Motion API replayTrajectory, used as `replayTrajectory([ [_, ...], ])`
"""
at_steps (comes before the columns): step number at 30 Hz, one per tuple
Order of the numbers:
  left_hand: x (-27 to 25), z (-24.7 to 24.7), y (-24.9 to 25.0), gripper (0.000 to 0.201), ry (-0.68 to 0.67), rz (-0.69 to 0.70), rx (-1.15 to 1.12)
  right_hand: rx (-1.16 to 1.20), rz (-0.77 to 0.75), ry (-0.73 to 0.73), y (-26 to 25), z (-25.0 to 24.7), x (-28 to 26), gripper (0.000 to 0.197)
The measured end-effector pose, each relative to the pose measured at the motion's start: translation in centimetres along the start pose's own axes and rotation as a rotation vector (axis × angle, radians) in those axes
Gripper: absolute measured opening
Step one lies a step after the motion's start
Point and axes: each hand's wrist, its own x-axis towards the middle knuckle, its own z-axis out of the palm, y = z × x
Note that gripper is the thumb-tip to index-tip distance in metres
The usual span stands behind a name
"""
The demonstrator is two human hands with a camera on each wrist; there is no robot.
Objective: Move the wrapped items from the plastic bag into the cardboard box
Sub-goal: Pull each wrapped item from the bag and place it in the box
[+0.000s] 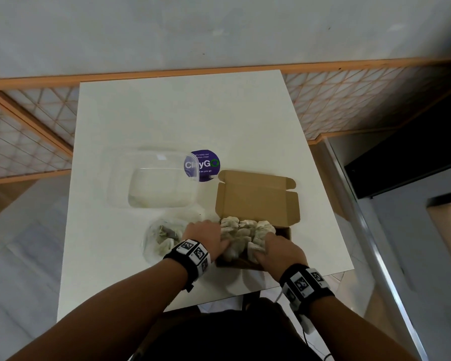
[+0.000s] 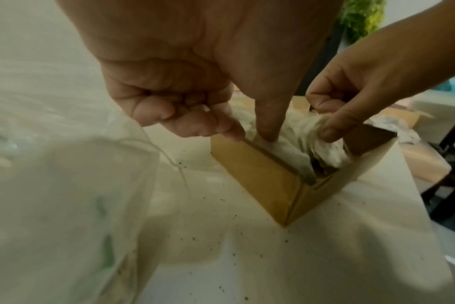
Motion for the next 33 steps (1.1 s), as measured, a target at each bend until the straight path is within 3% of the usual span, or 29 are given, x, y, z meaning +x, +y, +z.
replayTrajectory([
  [7,-4.6,-1.9,-4.0,0.035,0.116,-0.056,-0.311,0.144,-0.193,0.133,-3.7,-3.0,-2.2,0.034],
  [13,-9.9,0.1,-10.9,0.022,0.376,-0.264,-0.422,0.113,-0.588,0.011,-10.4,-2.4,-2.1,0.014],
  [17,-12.0,1.9,-13.1,0.026,0.302,-0.378,-0.463,0.040,-0.766,-0.060,-14.5,-0.2,-0.8,0.030],
  [22,-12.1,3.4,-13.0,0.031,0.171,-0.389,-0.703,-0.056,-0.730,-0.090,-18.2,1.6,0.8,0.035],
  [26,-11.9,3.7,-11.9,0.034,0.196,-0.354,-0.744,-0.128,-0.608,-0.111,-19.5,2.4,2.5,0.043],
  [30,-12.2,3.3,-11.6,0.036,0.246,-0.308,-0.741,-0.204,-0.543,-0.056,-19.7,2.6,3.6,0.023],
  [33,-12.5,3.3,-11.9,0.040,0.252,-0.308,-0.749,-0.055,-0.551,-0.006,-18.8,1.8,3.1,0.016],
])
